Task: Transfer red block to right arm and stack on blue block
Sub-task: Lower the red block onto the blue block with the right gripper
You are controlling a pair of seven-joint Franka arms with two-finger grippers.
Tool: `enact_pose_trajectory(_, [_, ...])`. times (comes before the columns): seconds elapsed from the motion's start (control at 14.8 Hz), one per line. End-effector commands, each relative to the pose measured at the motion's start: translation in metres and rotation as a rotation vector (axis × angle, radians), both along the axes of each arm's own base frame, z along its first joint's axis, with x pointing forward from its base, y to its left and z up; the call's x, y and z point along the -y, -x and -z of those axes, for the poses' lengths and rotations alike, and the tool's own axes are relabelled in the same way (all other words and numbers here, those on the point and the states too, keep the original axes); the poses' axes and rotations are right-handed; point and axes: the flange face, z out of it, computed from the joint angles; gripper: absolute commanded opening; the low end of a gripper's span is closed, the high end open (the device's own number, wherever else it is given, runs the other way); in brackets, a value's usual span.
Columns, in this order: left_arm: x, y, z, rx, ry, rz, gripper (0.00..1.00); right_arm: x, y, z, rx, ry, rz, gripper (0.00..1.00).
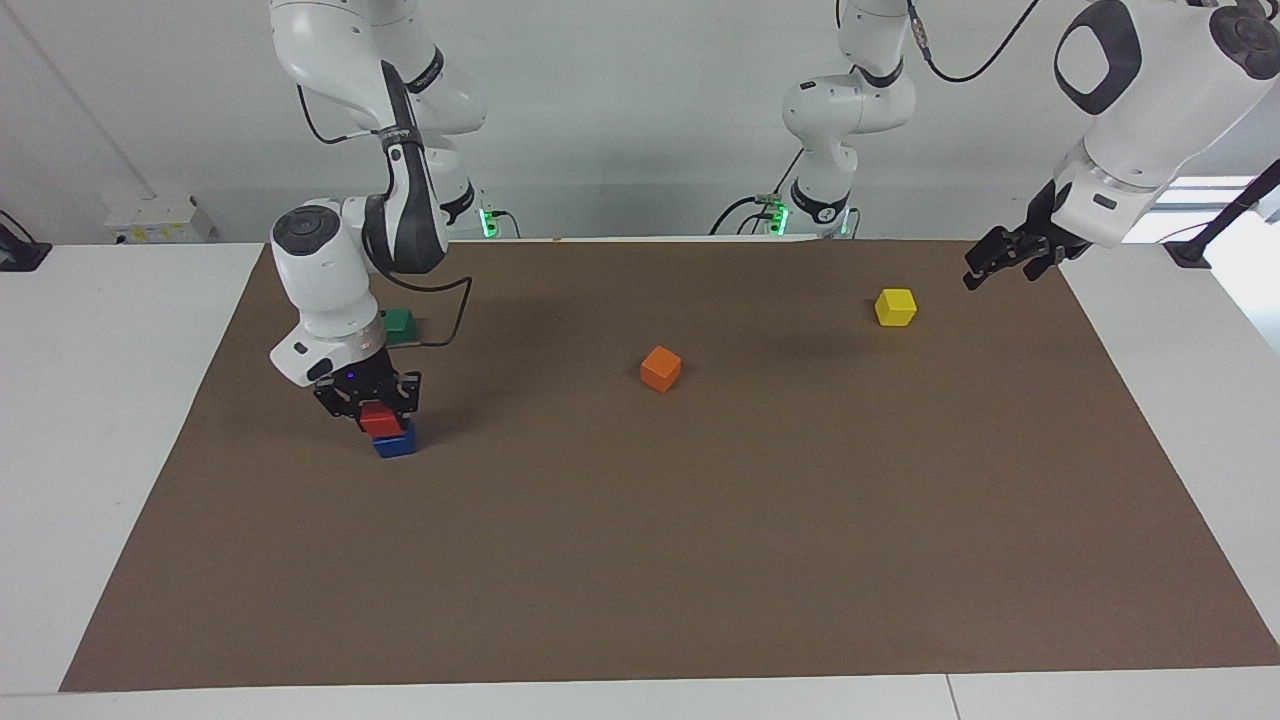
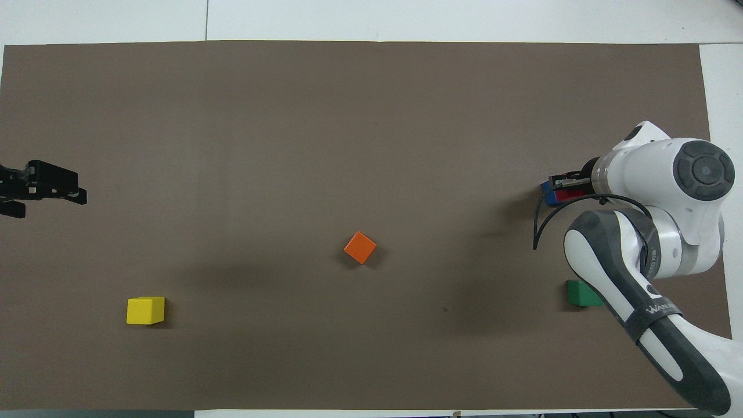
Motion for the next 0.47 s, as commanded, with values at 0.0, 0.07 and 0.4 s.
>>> enact_pose_trajectory(0.0, [0.004, 0.002, -0.007, -0.007, -0.012, -0.003, 1.0, 0.016, 0.008, -0.005, 0.017, 0.012, -0.058, 0.0])
enact_pose_trajectory(0.07, [0.002, 0.003, -0.003, -0.014, -0.012, -0.008, 1.0, 0.016, 0.008, -0.005, 0.017, 0.008, -0.058, 0.0])
enact_pose_trajectory(0.4, [0.012, 0.001, -0.007, 0.0, -0.012, 0.013, 1.0, 0.016, 0.008, -0.006, 0.02, -0.026, -0.034, 0.0])
